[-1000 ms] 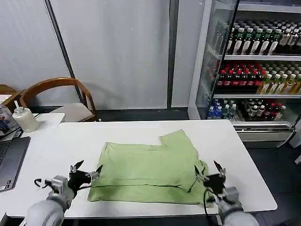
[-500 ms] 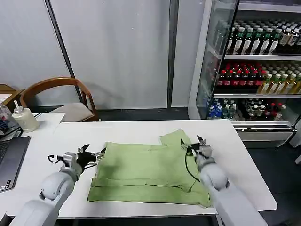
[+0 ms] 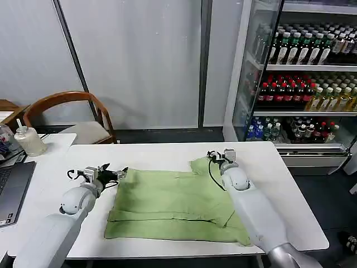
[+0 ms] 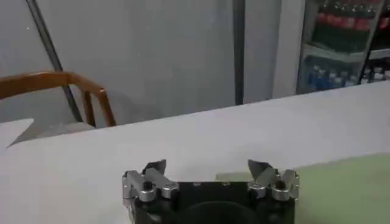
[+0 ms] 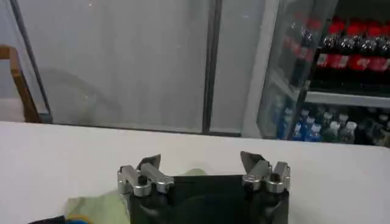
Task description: Fold and organize the clothes.
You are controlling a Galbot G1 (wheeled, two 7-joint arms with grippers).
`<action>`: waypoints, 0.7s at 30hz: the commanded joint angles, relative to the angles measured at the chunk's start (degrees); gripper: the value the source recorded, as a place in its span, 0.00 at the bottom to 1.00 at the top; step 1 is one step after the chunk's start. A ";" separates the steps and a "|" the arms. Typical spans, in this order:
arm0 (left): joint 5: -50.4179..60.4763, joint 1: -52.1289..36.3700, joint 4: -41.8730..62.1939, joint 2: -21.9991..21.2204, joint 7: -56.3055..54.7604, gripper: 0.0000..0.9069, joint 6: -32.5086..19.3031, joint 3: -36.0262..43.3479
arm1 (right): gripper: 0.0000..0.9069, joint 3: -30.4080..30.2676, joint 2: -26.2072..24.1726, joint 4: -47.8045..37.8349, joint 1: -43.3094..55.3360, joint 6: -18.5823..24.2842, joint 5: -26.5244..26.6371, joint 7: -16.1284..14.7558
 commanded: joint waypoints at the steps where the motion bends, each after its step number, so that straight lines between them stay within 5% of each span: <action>1: 0.93 -3.74 6.21 -0.55 1.51 1.00 -0.45 2.03 | 1.00 0.93 4.31 -10.99 4.19 1.33 0.41 -0.42; 21: 1.09 -3.53 8.60 -2.70 2.58 1.00 -3.23 2.72 | 1.00 1.43 3.77 -9.80 2.77 1.43 1.85 -0.47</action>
